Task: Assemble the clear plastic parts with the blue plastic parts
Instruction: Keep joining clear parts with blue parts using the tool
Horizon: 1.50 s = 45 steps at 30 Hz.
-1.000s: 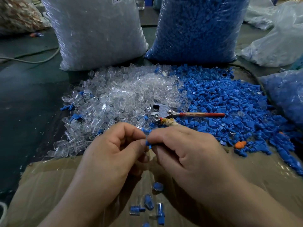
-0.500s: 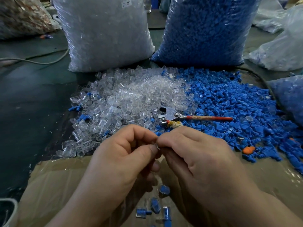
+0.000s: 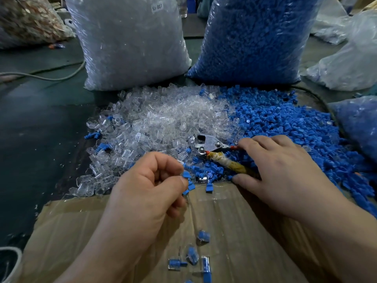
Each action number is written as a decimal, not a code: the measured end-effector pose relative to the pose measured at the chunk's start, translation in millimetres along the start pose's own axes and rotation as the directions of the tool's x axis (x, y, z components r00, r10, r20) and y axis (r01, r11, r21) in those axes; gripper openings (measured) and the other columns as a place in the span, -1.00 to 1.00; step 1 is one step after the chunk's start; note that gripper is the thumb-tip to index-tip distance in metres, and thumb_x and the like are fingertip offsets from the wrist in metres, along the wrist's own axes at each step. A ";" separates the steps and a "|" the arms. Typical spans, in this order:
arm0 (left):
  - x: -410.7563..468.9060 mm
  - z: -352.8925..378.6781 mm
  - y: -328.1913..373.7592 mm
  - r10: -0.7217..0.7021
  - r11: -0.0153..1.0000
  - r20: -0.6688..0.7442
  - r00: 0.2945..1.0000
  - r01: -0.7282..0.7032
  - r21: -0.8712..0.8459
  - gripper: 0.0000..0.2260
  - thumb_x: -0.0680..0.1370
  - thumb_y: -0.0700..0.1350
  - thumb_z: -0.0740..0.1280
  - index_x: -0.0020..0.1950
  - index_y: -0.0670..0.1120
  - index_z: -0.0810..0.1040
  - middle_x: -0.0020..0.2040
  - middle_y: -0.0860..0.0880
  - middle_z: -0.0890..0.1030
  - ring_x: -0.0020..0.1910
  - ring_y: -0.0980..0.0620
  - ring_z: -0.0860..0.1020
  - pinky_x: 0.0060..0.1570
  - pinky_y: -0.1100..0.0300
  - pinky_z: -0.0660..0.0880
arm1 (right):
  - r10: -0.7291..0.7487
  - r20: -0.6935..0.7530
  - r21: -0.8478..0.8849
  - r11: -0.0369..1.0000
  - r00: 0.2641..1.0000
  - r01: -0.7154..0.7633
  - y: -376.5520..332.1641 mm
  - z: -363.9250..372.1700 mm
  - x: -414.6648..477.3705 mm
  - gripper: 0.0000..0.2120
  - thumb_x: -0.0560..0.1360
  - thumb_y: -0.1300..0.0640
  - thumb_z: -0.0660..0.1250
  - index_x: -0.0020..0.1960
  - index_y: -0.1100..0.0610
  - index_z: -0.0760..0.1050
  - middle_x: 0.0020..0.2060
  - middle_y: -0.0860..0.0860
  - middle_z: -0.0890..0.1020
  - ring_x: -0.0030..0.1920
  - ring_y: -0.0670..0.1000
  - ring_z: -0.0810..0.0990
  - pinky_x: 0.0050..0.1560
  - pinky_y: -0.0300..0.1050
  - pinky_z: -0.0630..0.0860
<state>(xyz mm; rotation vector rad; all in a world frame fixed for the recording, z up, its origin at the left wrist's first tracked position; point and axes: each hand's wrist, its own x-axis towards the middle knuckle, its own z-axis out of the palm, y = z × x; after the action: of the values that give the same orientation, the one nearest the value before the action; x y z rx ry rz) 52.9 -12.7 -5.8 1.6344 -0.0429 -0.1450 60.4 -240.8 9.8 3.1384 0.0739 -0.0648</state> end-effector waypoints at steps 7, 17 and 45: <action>2.3 -0.5 1.2 0.003 0.999 -0.022 1.000 -0.004 -0.041 -0.76 0.49 -0.31 0.42 -0.19 0.06 0.64 -0.42 -0.09 0.60 -0.52 0.06 0.53 -0.53 0.34 0.45 | 0.038 -0.176 0.056 0.998 0.984 -0.028 0.8 -3.8 3.9 -0.49 0.35 -0.29 0.15 0.25 -0.17 0.37 0.03 -0.14 0.55 0.04 0.03 0.33 0.00 -0.01 0.18; 5.3 -1.5 4.4 0.047 0.988 -0.103 0.994 -0.062 -0.142 -0.77 0.44 -0.23 0.41 -0.21 0.13 0.65 -0.37 -0.02 0.61 -0.48 0.08 0.52 -0.57 0.27 0.44 | -0.097 -0.229 0.325 0.930 0.969 0.170 -14.3 -20.6 -22.0 -0.70 0.38 -0.25 0.11 0.06 -0.20 0.36 -0.16 -0.22 0.45 -0.19 -0.18 0.44 -0.27 -0.25 0.31; -2.2 -8.5 7.7 0.218 0.975 -0.058 0.974 -0.215 0.049 -0.89 0.38 -0.04 0.40 -0.12 0.11 0.63 -0.34 -0.03 0.61 -0.44 0.10 0.55 -0.48 0.28 0.52 | -0.231 -0.215 0.202 0.940 0.949 0.274 -18.8 -10.3 -23.4 -0.55 0.39 -0.35 0.11 0.08 -0.12 0.51 -0.20 -0.22 0.53 -0.19 -0.12 0.49 -0.20 -0.24 0.36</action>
<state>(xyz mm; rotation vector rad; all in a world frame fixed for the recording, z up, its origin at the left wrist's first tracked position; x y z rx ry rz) 52.2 -4.6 2.6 1.6635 -0.1763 0.0758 36.6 -223.0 21.0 3.3333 0.5087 0.2436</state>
